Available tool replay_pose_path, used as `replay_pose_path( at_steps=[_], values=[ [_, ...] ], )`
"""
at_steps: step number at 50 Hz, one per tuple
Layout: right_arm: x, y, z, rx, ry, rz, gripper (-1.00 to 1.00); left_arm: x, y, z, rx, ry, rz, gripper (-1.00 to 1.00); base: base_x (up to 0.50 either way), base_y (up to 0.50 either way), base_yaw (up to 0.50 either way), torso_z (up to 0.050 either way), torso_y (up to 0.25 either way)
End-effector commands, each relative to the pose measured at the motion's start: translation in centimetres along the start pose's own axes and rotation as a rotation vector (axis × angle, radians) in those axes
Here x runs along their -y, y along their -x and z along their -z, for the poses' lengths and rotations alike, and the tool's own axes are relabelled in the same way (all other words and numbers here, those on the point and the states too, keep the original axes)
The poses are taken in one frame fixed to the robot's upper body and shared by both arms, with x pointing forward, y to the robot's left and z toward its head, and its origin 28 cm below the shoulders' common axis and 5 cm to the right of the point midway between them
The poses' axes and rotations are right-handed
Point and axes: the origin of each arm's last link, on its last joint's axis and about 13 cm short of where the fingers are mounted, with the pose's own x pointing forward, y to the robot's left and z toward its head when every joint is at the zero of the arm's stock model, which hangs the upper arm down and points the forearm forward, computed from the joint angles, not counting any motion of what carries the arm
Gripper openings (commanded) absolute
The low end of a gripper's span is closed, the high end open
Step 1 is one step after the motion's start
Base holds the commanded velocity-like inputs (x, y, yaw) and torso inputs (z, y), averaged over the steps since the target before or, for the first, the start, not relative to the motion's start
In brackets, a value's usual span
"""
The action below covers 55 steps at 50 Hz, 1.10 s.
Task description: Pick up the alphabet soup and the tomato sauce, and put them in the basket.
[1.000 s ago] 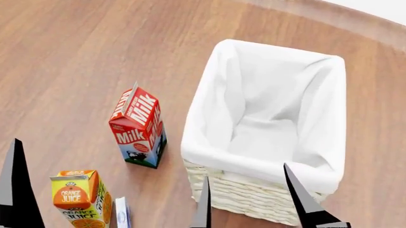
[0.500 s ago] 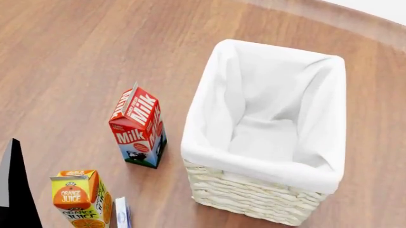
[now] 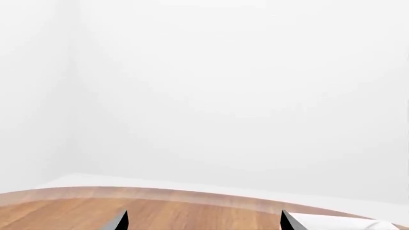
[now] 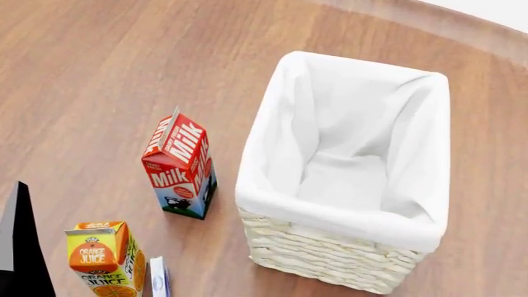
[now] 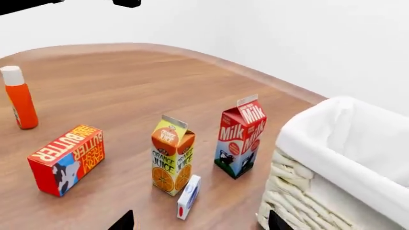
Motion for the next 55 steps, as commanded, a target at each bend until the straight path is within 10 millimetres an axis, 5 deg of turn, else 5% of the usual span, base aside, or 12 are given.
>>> replay_pose_path(
  at_steps=[1,27,55],
  values=[
    [-0.7,0.7,0.7,-0.019,-0.039,-0.081,1.0,0.1,0.0,0.0,-0.002,0.0,0.005,1.0,0.0,0.0,0.0,0.0,0.0],
    [-2.9,2.1,1.3,-0.156,-0.071,-0.251,1.0,0.4,0.1,0.1,-0.012,-0.001,0.017,1.0,0.0,0.0,0.0,0.0,0.0],
    [-3.5,3.3,0.2,-0.253,-0.01,-0.198,1.0,0.4,0.1,0.5,-0.023,-0.003,0.017,1.0,0.0,0.0,0.0,0.0,0.0]
  ],
)
